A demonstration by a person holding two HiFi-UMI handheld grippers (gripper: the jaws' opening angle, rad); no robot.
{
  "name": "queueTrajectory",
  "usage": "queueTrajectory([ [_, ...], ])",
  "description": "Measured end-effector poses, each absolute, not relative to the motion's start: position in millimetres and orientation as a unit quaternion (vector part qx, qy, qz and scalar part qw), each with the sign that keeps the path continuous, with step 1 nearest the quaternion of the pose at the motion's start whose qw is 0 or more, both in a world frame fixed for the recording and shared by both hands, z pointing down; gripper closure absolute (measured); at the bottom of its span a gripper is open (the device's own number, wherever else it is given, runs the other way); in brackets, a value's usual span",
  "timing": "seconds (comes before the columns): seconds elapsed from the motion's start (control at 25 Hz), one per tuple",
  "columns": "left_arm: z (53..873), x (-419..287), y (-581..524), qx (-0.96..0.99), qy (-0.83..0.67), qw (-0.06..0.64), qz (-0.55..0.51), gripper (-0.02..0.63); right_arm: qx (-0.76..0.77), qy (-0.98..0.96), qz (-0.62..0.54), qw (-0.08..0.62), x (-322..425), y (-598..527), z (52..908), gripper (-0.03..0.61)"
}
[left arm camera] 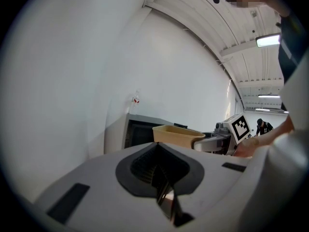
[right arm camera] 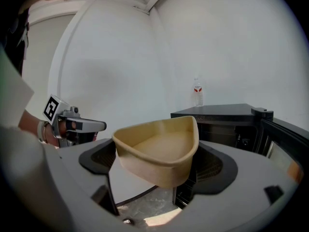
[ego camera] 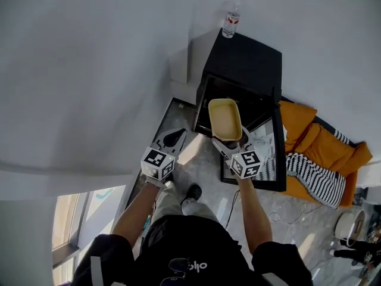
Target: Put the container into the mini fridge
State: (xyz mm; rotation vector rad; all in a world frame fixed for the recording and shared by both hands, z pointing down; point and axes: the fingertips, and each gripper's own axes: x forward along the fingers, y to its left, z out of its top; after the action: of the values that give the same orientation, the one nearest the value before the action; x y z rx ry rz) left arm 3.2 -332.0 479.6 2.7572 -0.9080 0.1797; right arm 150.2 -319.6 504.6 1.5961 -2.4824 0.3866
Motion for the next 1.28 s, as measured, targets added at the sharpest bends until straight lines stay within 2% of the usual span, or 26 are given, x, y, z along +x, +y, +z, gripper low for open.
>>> queueTrajectory([
  [0.48,529.0,15.3,-338.3,0.945,-0.296,0.121,0.073,0.607,0.543,-0.824,0.135,0.092,163.6,-322.9,555.5,0.071],
  [1.28,669.2,40.5,-347.5,0.95,-0.26,0.144,0.1,0.607,0.546,-0.813,0.179,0.095,161.7,-337.7,709.6,0.071],
])
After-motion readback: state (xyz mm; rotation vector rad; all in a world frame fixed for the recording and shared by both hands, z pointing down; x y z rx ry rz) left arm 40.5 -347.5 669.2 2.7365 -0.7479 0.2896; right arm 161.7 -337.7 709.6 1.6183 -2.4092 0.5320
